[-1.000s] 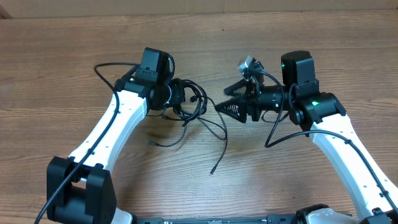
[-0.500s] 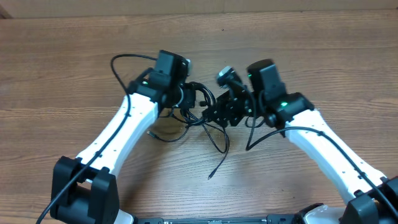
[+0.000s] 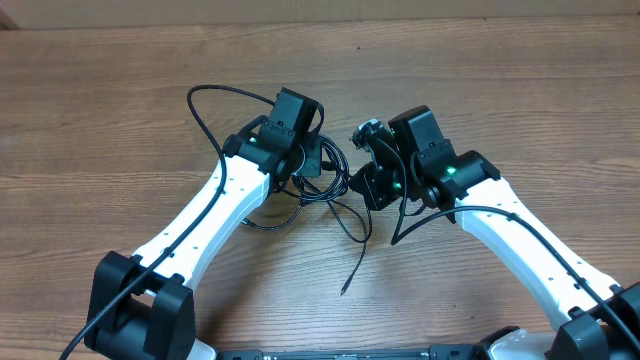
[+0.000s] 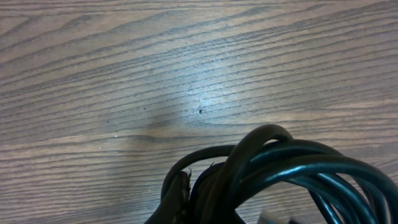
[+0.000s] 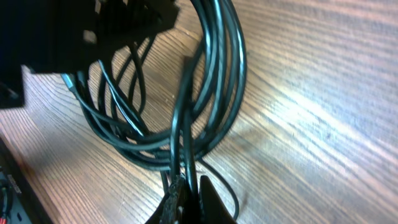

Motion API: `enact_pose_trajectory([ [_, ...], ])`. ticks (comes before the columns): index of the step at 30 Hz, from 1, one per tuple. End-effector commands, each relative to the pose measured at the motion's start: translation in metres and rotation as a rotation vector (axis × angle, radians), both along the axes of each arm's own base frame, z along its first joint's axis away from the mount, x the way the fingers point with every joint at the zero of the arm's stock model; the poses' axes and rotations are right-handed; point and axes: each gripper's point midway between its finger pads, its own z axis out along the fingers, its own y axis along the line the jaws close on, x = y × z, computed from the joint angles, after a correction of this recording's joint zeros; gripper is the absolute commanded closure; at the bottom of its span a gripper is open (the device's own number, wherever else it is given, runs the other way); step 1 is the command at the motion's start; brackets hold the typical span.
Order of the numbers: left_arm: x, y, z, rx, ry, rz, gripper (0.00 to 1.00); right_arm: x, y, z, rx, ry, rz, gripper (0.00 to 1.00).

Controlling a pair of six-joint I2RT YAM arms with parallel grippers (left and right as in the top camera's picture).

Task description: Untangle cables

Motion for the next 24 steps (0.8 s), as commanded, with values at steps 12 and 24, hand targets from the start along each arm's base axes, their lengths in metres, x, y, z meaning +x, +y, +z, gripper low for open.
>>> enact_pose_trajectory([
  [12,0.01,0.039,0.003,-0.03,-0.009,0.455,0.92,-0.005,-0.038,-0.018,-0.17,0.11,-0.239,0.96],
  [24,0.002,0.022,-0.001,-0.002,0.035,0.156,0.96,0.018,-0.03,-0.007,-0.101,0.046,-0.315,0.96],
])
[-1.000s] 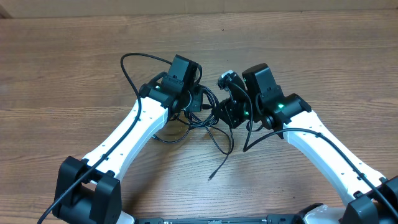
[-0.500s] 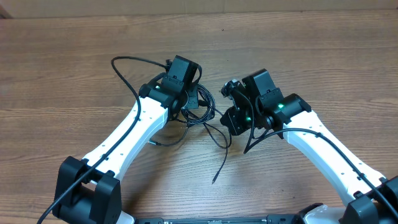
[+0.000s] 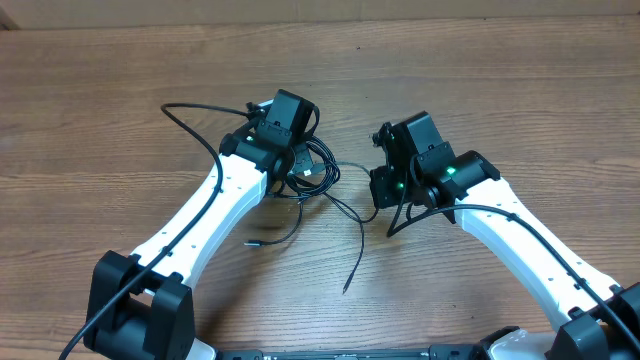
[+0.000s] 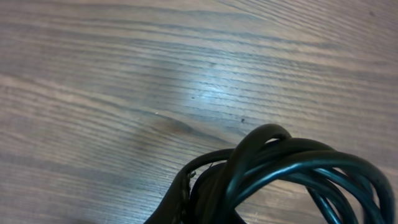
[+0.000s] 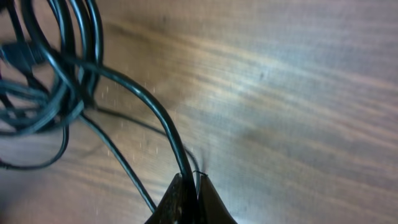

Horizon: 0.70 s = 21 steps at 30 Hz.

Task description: Untangle cables

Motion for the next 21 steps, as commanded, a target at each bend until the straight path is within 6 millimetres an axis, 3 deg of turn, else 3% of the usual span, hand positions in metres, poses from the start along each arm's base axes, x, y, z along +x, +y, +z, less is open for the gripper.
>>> enact_pose_trajectory([
  [1,0.002,-0.018,0.005,-0.003,-0.006,-0.272,0.96,0.013,0.013,0.016,0.069,-0.059,0.003,0.96],
  [5,-0.013,-0.046,0.006,-0.061,0.003,-0.558,0.96,0.023,0.052,0.048,0.282,-0.142,0.114,0.96],
  [7,-0.014,-0.045,0.004,-0.048,0.005,-0.58,0.96,0.029,0.062,0.064,0.362,-0.188,0.15,0.96],
  [9,-0.014,-0.038,0.001,-0.014,0.013,-0.563,0.96,0.039,0.059,0.071,0.384,-0.213,0.119,0.96],
  [11,-0.014,-0.031,-0.003,0.017,0.023,-0.544,0.96,0.05,0.046,0.07,0.375,-0.213,0.036,0.96],
  [15,-0.012,-0.01,-0.012,0.077,0.041,-0.387,0.95,0.07,-0.003,0.053,0.293,-0.161,-0.233,0.96],
  [21,-0.012,0.03,-0.031,0.138,0.059,0.013,0.96,0.072,-0.06,0.031,0.215,-0.066,-0.445,0.96],
])
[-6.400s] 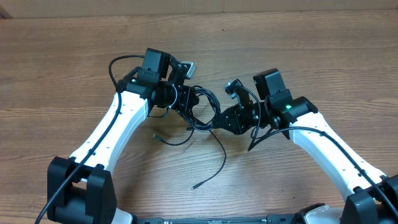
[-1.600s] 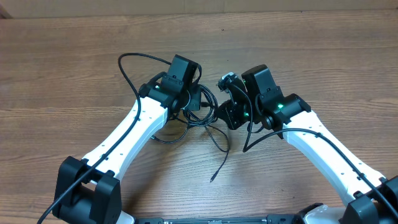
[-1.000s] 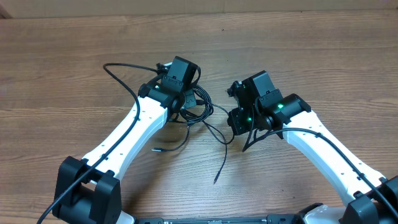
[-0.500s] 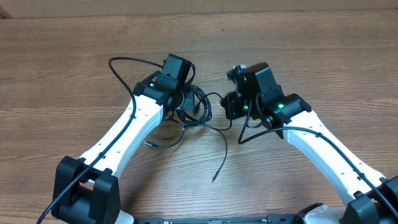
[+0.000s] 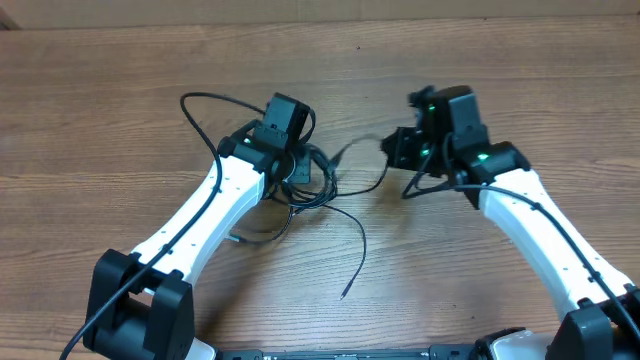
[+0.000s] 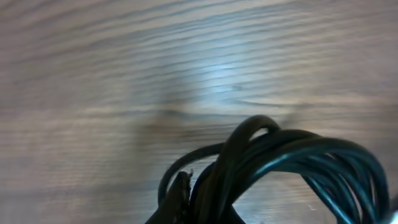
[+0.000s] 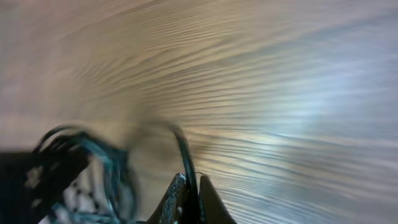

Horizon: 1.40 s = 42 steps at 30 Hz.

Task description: Untangle cables

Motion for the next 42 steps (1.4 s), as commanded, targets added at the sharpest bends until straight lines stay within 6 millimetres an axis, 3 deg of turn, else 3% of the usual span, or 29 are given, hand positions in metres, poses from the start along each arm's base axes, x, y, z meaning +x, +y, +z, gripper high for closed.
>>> enact_pose_trajectory([
  [1,-0.001,0.031,-0.018,0.062,-0.006,0.31,0.95,0.009,-0.032,0.0,-0.032,0.026,-0.145,0.96],
  [5,-0.003,0.033,-0.031,0.015,0.017,0.474,0.93,-0.003,-0.046,-0.012,-0.079,0.095,-0.176,0.96],
  [8,-0.003,0.028,-0.039,-0.03,0.042,0.545,0.92,-0.011,-0.046,-0.017,-0.088,0.129,-0.17,0.95],
  [11,0.003,0.013,-0.04,-0.115,0.053,0.535,0.94,-0.019,-0.044,-0.021,-0.102,0.159,-0.152,0.84],
  [17,0.02,-0.035,-0.027,-0.316,0.056,0.205,0.96,-0.024,-0.044,-0.023,-0.11,0.178,-0.144,0.64],
  [20,0.019,-0.051,-0.018,-0.445,0.093,0.107,0.96,-0.025,-0.042,-0.023,-0.103,0.179,-0.14,0.59],
  [29,0.021,-0.046,0.01,-0.77,0.209,0.089,0.96,-0.033,-0.008,-0.01,0.002,0.116,0.124,0.51],
  [34,0.022,-0.034,0.027,-0.948,0.309,0.199,0.96,-0.036,0.007,-0.001,0.016,0.012,0.324,0.5],
  [38,0.022,-0.029,0.032,-1.007,0.355,0.26,0.86,-0.046,0.023,0.009,0.067,-0.064,0.487,0.41],
  [42,0.023,-0.028,0.029,-0.987,0.343,0.267,0.76,-0.048,0.026,0.012,0.092,-0.066,0.504,0.38],
])
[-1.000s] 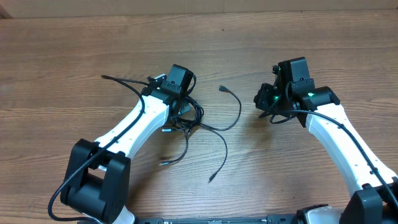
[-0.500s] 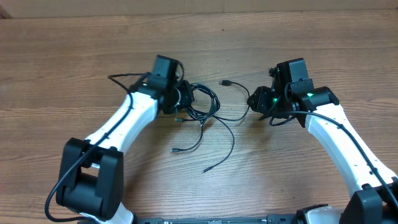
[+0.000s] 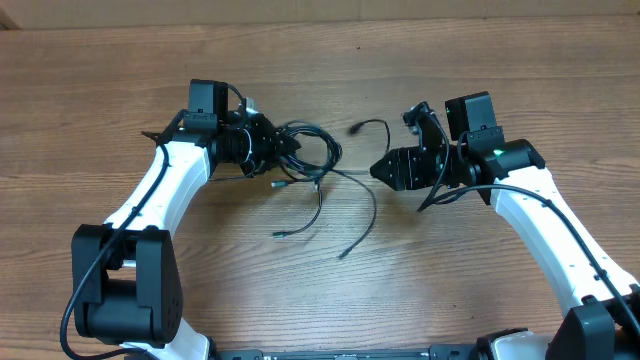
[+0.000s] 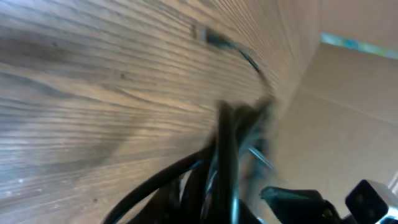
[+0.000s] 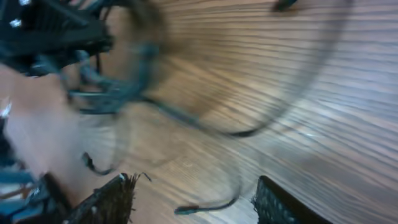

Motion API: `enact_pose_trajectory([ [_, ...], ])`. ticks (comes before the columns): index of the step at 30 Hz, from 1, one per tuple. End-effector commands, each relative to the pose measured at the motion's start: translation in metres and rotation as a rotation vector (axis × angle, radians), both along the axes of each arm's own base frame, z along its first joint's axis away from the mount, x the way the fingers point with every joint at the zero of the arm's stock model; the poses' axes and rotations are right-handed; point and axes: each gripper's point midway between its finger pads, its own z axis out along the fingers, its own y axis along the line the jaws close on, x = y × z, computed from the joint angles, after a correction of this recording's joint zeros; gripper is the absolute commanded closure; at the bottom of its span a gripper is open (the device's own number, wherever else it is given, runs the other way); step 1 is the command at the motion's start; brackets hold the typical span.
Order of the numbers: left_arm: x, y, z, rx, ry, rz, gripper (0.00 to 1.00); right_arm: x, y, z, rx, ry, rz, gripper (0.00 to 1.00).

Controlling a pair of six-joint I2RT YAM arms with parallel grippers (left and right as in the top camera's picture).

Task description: Untangle cables

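A coil of black cables (image 3: pixel 308 150) lies left of the table's middle, and my left gripper (image 3: pixel 268 150) is shut on its left side, pointing right. In the blurred left wrist view the bundle (image 4: pixel 221 155) fills the jaws. Loose strands trail from the coil: one thin cable (image 3: pixel 368 215) runs toward the front, a short one (image 3: pixel 300 222) ends near it, and another (image 3: pixel 372 125) curls at the back. My right gripper (image 3: pixel 378 170) stands open right of the coil; its fingers (image 5: pixel 112 199) are wide apart over a cable end (image 5: pixel 205 208) on the wood.
The wooden table (image 3: pixel 480 70) carries only the cables. A cardboard wall (image 4: pixel 348 112) shows at the far edge in the left wrist view. Both white arms reach in from the front corners.
My right gripper was shut on a strand held out to the right; now it is open, lower and nearer the coil, with the strand lying free. The left wrist has swung left and points right.
Both grippers were shut close together on the tangle. Then the right one held one strand a little apart from the coil, then farther right and back with it stretched. Now that strand lies loose, the right gripper is open, and the left holds the coil.
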Motion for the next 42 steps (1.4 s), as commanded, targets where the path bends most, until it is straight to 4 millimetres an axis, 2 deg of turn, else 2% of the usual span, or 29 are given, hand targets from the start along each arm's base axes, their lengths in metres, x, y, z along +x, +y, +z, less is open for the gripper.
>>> enact_pose_trajectory([
  [1,-0.003,-0.007,0.006,-0.049,0.022,-0.011,0.72,-0.003,0.011,0.013,0.047,-0.058,0.09,0.37],
  [5,-0.002,0.002,-0.004,0.017,0.039,0.022,0.65,-0.003,0.011,0.013,0.047,-0.058,0.089,0.31],
  [8,-0.003,0.013,-0.016,0.103,0.052,0.051,0.54,-0.003,0.011,0.013,0.046,-0.058,0.089,0.28],
  [10,-0.006,0.024,-0.028,0.18,0.084,0.085,0.44,-0.003,0.011,0.013,0.046,-0.058,0.089,0.26],
  [14,-0.016,0.047,-0.046,0.325,0.151,0.136,0.14,-0.003,0.011,0.013,0.045,-0.058,0.089,0.22],
  [17,-0.026,0.063,-0.056,0.423,0.198,0.163,0.02,-0.002,0.01,0.013,0.04,-0.064,0.085,0.21],
  [24,-0.035,0.08,-0.065,0.525,0.239,0.186,0.01,0.001,0.011,0.013,0.042,-0.075,0.085,0.2],
  [26,-0.034,0.083,-0.066,0.544,0.233,0.194,0.08,0.002,0.011,0.013,0.043,-0.077,0.086,0.2],
  [27,-0.033,0.085,-0.066,0.556,0.224,0.189,0.15,0.002,0.011,0.013,0.043,-0.076,0.085,0.2],
  [28,-0.03,0.086,-0.065,0.569,0.189,0.161,0.19,0.002,0.011,0.013,0.043,-0.076,0.086,0.19],
  [29,-0.025,0.085,-0.064,0.581,0.131,0.11,0.19,0.002,0.011,0.012,0.042,-0.075,0.085,0.19],
  [33,-0.003,0.077,-0.056,0.632,-0.155,-0.149,0.04,0.002,0.011,0.009,0.039,-0.065,0.085,0.16],
  [37,0.012,0.073,-0.05,0.709,-0.375,-0.349,0.02,0.005,0.011,0.003,0.036,-0.053,0.084,0.16],
  [38,0.016,0.07,-0.048,0.745,-0.471,-0.451,0.0,0.005,0.011,-0.001,0.034,-0.044,0.084,0.15],
  [42,0.024,0.065,-0.044,0.812,-0.647,-0.638,0.0,0.006,0.012,-0.008,0.03,-0.022,0.083,0.15],
])
